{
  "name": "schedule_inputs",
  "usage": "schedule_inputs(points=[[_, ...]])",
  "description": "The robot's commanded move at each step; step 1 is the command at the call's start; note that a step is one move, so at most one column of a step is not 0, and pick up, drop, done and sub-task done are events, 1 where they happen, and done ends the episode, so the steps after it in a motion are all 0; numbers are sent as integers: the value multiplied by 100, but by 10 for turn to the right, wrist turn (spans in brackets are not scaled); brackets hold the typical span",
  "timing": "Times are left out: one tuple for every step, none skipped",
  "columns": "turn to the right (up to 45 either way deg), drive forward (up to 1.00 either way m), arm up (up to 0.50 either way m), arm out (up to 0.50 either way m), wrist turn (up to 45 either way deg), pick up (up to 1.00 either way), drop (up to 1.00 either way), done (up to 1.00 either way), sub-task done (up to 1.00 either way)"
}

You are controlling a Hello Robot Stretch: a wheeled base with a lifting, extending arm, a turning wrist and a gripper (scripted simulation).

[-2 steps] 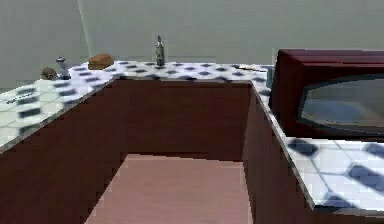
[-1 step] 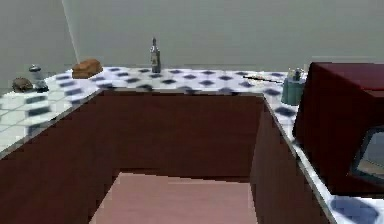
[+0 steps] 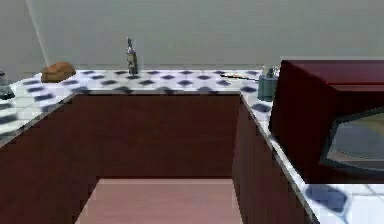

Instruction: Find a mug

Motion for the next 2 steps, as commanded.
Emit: schedule_inputs(points=[[0, 100, 0, 0, 0, 0, 0, 0, 0], [390, 0, 0, 0, 0, 0, 0, 0, 0]])
